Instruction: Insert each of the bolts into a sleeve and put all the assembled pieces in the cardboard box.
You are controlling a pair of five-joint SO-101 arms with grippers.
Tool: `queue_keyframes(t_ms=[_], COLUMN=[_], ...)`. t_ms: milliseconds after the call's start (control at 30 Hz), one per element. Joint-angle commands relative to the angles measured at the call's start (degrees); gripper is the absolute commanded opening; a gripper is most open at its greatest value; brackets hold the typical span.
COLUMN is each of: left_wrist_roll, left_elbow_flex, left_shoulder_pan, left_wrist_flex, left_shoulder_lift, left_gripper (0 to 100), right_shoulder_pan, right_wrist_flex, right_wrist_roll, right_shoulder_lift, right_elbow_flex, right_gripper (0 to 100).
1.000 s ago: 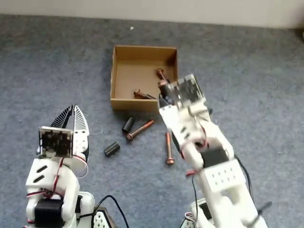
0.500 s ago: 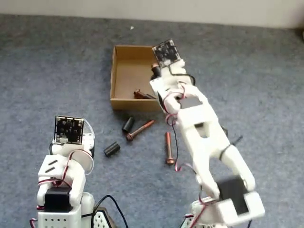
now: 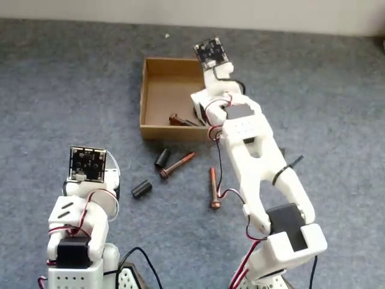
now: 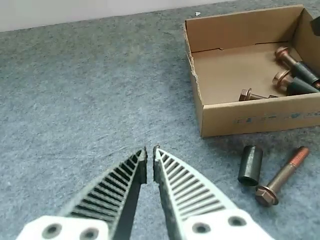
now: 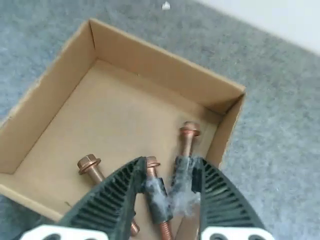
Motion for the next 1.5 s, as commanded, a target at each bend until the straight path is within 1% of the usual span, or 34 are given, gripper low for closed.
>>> queue_keyframes(t_ms=[0,133,267,333,500,600,733,967,1267,1467], left_wrist_roll=[0.70,0.79,0.88,0.88,0.88,0.88,0.88,0.88,0.88,0.88], left_elbow_flex=[-0.22,-0.22,-0.57,-0.66,-0.66,-0.66,-0.66,-0.75,-0.75,-0.57], left_shoulder_pan=[-2.68,-6.46,-9.98,-10.95,-11.74,-11.82,-11.82,-12.44,-12.70,-12.70], left_wrist_flex=[0.09,-0.09,-0.18,-0.18,-0.18,-0.18,-0.18,-0.18,-0.18,-0.18], left_shoulder_lift=[-0.22,-0.22,-0.22,-0.22,-0.22,-0.22,-0.22,-0.22,-0.22,-0.22], left_gripper=[5,5,5,5,5,5,5,5,5,5], right_shoulder_pan=[0.40,-2.42,-8.66,-11.38,-17.45,-19.82,-21.67,-23.08,-22.73,-20.44], right_wrist_flex=[8.31,18.15,25.80,27.91,28.09,28.09,27.91,26.86,26.86,27.47], right_wrist_roll=[-0.97,-1.05,-1.85,-7.21,-25.58,-30.68,-33.67,-37.36,-37.63,-37.89], right_shoulder_lift=[-1.89,-5.93,-11.91,-13.85,-12.00,-7.69,0.31,12.00,24.48,27.03], right_elbow_flex=[-6.81,-8.75,-8.40,-6.99,-4.70,-5.05,-5.32,-10.51,-19.30,-22.37], right_gripper=[13.5,13.5,13.5,13.5,13.5,13.5,13.5,13.5,13.5,12.2])
